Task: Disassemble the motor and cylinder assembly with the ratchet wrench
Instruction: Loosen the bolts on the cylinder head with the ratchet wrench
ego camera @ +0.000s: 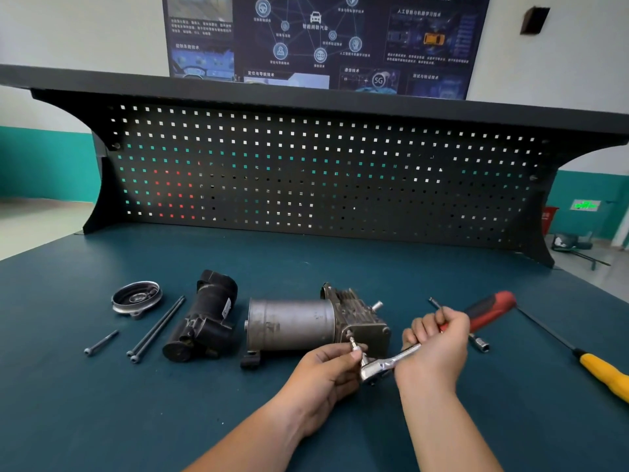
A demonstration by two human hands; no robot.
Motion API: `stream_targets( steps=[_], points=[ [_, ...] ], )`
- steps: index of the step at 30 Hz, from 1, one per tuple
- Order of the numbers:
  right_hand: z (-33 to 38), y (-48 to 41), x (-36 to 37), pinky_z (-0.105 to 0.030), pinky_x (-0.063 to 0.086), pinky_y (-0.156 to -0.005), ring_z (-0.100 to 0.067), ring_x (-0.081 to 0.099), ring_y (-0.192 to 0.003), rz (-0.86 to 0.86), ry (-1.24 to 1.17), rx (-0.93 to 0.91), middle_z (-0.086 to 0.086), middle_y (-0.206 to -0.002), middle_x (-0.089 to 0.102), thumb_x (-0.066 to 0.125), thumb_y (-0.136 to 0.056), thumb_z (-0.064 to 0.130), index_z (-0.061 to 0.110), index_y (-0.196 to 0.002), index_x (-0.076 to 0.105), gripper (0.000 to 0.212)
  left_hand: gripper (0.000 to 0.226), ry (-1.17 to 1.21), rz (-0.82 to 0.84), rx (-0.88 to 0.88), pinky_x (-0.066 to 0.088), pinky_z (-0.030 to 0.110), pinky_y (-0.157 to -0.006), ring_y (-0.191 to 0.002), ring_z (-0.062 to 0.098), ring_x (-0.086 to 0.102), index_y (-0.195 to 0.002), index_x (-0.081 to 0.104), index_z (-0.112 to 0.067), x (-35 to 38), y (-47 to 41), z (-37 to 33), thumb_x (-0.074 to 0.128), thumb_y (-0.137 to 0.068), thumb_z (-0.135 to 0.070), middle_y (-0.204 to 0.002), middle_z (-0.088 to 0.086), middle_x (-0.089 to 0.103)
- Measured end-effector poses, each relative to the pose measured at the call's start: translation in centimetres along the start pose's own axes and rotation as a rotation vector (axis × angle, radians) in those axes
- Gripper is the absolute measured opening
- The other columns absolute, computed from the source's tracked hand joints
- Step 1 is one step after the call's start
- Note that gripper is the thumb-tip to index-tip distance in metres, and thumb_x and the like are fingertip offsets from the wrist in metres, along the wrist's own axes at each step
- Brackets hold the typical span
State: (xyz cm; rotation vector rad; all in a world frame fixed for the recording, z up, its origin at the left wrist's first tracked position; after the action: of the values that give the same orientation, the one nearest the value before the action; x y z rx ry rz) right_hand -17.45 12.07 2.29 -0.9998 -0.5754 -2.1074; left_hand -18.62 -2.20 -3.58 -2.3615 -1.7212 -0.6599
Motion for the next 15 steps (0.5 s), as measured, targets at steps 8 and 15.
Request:
stream_targets(
  steps=[8, 15],
  points=[
    [-0.2, 6.4, 6.9, -0.012, 0.031, -0.044, 0.000, 0.039, -0.041, 0.605, 0.607, -0.558, 0.013, -0.044, 0.045, 0.061, -0.067, 0.030, 0.023, -0.054, 0.051, 0.017, 0.013, -0.013, 0.029, 0.029, 0.052, 0.027, -0.067, -0.063, 0.016, 0.064, -0.078, 0.065, -0.005, 0.1, 0.2, -0.3, 0.058, -0.088, -0.003, -0.070, 0.009, 0.068],
    [-3.1, 9.6, 9.9, -0.023, 0.027, -0.050, -0.011, 0.039, -0.051, 0.949, 1.002, -0.775, 0.010, -0.049, 0.041, 0.047, -0.071, 0.044, 0.032, -0.060, 0.035, 0.020, 0.019, 0.041, 0.100, 0.063, 0.050, 0.030, -0.063, -0.068, 0.018, 0.062, -0.087, 0.064, -0.005, 0.6, 0.5, -1.1, 0.046, -0.092, -0.001, -0.078, 0.011, 0.063]
  ],
)
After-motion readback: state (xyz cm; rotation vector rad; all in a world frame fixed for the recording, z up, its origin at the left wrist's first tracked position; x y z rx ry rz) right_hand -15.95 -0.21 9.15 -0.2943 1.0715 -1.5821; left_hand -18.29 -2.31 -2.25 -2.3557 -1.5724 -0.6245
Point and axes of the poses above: each hand's wrist, its own y-axis away from the middle knuckle, its own x-axis out of the palm, z = x × y, the point moved 7 cm from there along -y, towards the middle knuckle
